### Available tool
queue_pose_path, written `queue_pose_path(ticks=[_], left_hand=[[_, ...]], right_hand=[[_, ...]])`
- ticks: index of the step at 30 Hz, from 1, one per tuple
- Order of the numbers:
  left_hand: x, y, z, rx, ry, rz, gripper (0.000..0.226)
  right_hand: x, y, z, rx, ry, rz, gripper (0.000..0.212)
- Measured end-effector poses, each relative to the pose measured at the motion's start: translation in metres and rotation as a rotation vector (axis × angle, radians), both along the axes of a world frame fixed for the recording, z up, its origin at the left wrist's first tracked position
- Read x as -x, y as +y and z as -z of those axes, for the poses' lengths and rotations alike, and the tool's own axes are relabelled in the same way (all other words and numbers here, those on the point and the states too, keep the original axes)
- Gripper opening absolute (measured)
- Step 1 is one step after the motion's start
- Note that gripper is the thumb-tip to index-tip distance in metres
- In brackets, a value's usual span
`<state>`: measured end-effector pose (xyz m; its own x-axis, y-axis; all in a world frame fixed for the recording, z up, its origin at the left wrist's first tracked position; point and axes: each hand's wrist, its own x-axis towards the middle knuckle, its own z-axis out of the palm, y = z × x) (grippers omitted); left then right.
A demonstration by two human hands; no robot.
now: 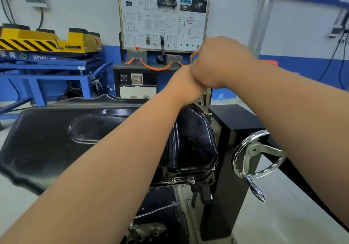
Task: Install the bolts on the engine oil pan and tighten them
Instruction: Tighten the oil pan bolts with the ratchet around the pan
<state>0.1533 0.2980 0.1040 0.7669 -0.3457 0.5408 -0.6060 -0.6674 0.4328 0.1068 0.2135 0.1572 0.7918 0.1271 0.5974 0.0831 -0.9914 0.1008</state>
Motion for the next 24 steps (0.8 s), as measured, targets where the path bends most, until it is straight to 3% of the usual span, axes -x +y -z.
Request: queue_pose_path(ticks=[2, 6, 11, 13, 17, 20, 24], left_hand=[[-0.003, 0.005, -0.001, 0.02, -0.007, -0.016, 0.014], [-0.005, 0.007, 0.002, -0.022, 0.017, -0.044, 0.025], [-0.015, 0.008, 0.006, 0.074, 0.124, -0.041, 0.025], [-0.018, 0.009, 0.008, 0.016, 0.154, -0.076, 0.024], [-0.018, 0.012, 0.008, -0.074, 0.13, -0.102, 0.018], [-0.007, 0.008, 0.008, 0.076, 0.135, 0.018, 0.034], [0.002, 0.0, 0.01, 0.012, 0.13, 0.074, 0.035]], right_hand=[[0.001, 0.007, -0.001, -0.049, 0.031, 0.038, 0.022], [0.002, 0.008, -0.001, -0.084, 0.045, 0.062, 0.021], [0.001, 0.009, -0.002, -0.156, 0.079, 0.04, 0.02], [0.002, 0.006, 0.0, -0.086, 0.047, 0.0, 0.023], [0.01, -0.006, -0.001, 0.282, -0.045, -0.109, 0.024], [0.016, -0.014, -0.013, 0.266, -0.066, -0.123, 0.021], [0.02, -0.021, -0.012, 0.225, -0.03, -0.1, 0.022]])
